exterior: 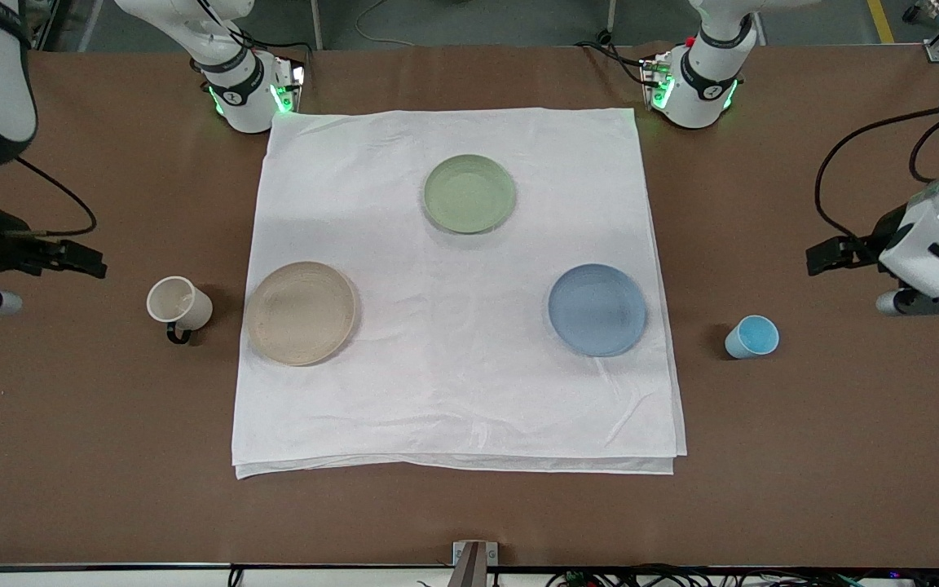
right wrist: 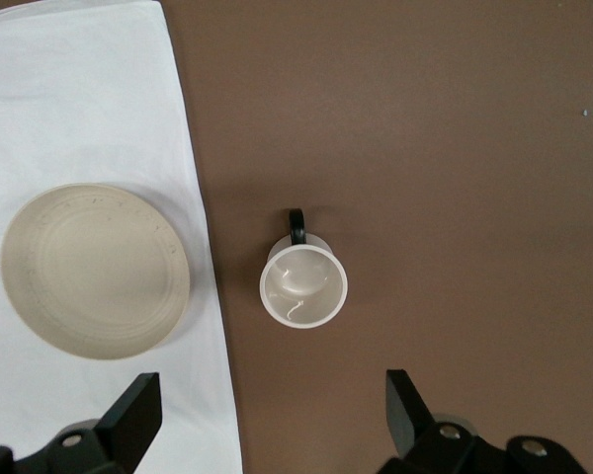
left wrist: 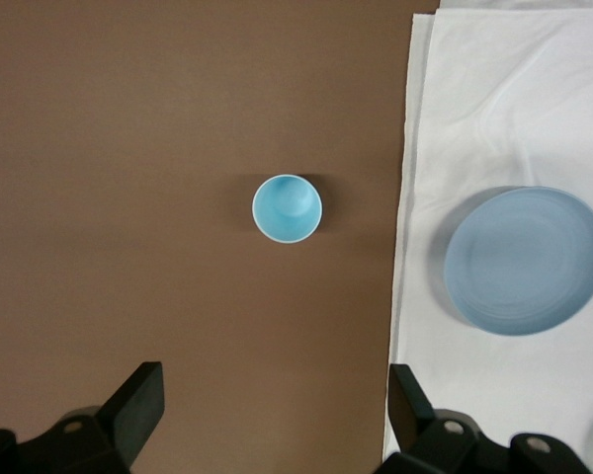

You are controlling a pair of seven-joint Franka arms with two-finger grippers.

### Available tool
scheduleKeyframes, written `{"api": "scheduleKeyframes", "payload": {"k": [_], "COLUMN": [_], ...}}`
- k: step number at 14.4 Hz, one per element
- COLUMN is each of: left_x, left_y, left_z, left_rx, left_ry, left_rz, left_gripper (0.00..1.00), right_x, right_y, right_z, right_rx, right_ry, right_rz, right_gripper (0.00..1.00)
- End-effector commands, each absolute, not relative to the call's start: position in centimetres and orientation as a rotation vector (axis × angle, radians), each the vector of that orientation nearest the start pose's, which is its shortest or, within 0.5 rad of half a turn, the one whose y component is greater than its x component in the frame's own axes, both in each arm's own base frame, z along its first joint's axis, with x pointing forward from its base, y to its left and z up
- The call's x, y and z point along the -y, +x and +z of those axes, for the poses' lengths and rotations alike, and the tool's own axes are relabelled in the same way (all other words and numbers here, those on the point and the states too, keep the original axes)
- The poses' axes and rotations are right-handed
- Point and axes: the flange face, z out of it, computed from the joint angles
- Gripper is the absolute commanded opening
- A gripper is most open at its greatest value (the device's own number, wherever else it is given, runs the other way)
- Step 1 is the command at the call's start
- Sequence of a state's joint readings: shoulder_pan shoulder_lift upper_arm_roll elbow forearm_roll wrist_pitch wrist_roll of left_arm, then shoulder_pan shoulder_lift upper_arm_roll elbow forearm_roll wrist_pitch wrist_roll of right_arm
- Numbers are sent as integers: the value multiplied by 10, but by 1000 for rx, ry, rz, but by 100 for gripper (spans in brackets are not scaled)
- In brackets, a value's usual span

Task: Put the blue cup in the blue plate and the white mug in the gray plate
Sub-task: 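Reach the right gripper to the white mug while the left gripper reaches the blue cup, then grasp the white mug with the right gripper while the left gripper grasps the cup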

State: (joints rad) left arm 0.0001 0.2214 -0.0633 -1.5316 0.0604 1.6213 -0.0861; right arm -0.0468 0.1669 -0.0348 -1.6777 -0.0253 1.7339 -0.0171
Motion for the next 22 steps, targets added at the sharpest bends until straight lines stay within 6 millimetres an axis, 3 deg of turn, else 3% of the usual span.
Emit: {"api": "scheduleKeyframes", "payload": {"k": [1,4,5,7,9,13,16,18,19,21,22], "left_x": [20,20,16,10,-17,-29,-30,-33,-33,-32,-31], "left_y": [631,639,641,643,645,642,640,639,639,639,639], "left_z": [474,411,393,357,326,278,255,244,242,239,240], "left_rx": [53,43,49,56,114,143,144,151,151,148,148], "left_ry": [-3074,-3080,-3082,-3083,-3089,-3092,-3090,-3089,-3089,-3089,-3091], "left_rz": [201,209,211,214,192,260,308,324,324,332,329], "left_gripper": [100,100,100,100,100,93,80,61,50,25,13], "right_x": [60,61,62,64,68,68,68,67,66,55,40], "right_y": [595,580,579,582,582,573,572,574,579,586,586], "right_z": [413,318,296,262,241,231,231,237,251,294,314], "right_rx": [-189,-229,-233,-220,-193,-187,-191,-192,-202,-256,-292], "right_ry": [-3086,-3083,-3085,-3093,-3096,-3092,-3091,-3087,-3082,-3058,-3053], "right_rz": [160,57,66,64,80,123,132,158,181,269,287], "right_gripper": [100,100,100,100,94,58,4,0,0,0,0]}}
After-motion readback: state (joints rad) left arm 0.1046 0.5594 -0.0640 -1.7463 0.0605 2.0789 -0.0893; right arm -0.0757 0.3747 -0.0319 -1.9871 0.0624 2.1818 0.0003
